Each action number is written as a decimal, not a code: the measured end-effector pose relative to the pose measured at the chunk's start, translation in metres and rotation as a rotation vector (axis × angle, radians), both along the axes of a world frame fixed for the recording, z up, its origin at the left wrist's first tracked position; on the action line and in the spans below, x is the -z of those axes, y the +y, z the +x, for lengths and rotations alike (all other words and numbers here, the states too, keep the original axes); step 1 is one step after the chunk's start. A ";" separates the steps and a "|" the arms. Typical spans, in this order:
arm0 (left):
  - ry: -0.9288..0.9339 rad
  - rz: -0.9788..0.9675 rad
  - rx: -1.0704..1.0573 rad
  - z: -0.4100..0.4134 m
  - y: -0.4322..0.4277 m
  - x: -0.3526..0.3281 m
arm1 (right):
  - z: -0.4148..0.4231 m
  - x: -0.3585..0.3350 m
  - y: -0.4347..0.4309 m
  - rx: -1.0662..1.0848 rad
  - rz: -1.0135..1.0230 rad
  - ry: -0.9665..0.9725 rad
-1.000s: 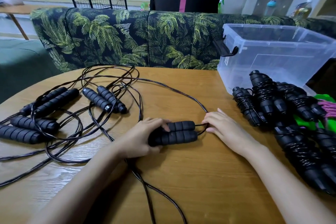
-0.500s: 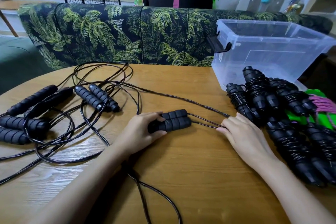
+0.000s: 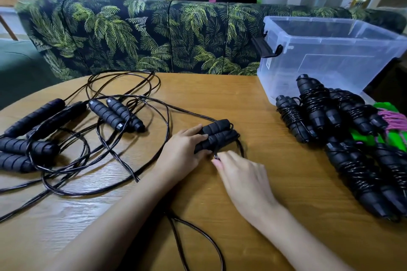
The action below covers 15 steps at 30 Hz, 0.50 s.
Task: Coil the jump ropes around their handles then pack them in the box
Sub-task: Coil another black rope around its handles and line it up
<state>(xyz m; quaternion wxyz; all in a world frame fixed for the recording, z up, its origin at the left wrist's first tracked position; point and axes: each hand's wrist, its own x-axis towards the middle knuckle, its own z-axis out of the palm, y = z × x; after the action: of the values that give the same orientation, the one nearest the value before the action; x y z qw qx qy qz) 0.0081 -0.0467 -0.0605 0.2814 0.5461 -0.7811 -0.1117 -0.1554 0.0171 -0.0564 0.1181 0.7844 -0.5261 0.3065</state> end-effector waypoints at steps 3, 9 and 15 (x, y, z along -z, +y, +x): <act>-0.054 -0.009 0.040 0.003 0.000 -0.001 | 0.017 0.005 0.002 0.030 -0.011 0.039; -0.104 0.175 0.127 0.012 -0.007 -0.028 | 0.027 0.006 0.004 0.037 -0.061 0.107; -0.272 0.187 0.149 0.005 -0.016 -0.039 | 0.028 0.015 0.000 0.018 0.001 0.228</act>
<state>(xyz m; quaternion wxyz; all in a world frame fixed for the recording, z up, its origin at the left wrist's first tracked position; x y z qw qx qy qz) 0.0129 -0.0629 -0.0212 0.1120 0.5206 -0.8364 -0.1296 -0.1274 0.0175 -0.0710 0.1797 0.8094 -0.5166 0.2139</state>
